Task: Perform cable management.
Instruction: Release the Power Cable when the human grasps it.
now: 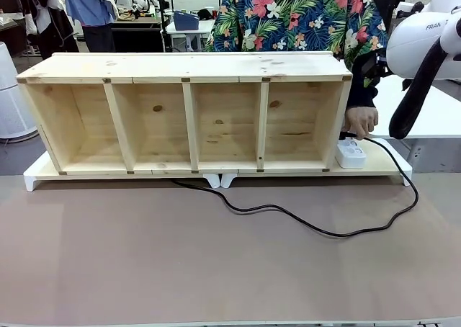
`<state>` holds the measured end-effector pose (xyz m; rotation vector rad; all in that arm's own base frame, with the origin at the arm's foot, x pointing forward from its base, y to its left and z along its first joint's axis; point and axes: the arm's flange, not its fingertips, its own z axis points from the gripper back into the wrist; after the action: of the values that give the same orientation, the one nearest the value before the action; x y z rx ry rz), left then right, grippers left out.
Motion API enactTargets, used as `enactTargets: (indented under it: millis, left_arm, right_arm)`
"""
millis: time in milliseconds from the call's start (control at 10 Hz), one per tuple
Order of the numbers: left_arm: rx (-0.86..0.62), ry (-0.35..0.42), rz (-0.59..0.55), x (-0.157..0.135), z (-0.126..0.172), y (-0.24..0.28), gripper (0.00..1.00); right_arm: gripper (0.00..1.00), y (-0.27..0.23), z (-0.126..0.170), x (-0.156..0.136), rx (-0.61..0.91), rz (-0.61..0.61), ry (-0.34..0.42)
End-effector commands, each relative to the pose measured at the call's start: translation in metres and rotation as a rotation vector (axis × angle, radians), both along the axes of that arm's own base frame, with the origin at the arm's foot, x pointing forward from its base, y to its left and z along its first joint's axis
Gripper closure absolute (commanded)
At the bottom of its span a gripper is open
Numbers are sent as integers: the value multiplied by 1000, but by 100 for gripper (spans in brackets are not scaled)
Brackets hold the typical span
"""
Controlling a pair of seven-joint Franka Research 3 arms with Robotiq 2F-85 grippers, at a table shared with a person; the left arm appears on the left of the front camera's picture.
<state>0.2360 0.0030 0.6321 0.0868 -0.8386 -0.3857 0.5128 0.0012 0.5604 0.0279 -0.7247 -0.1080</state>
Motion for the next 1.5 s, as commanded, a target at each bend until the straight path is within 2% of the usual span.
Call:
enactTargets:
  millis: [0, 1400]
  left_arm:
    - [-11, -9, 12, 3, 1, -1, 0]
    - [-11, -9, 12, 3, 1, -1, 0]
  right_arm:
    - [0, 0, -2, 1, 1, -1, 5]
    - [0, 0, -2, 1, 1, -1, 5]
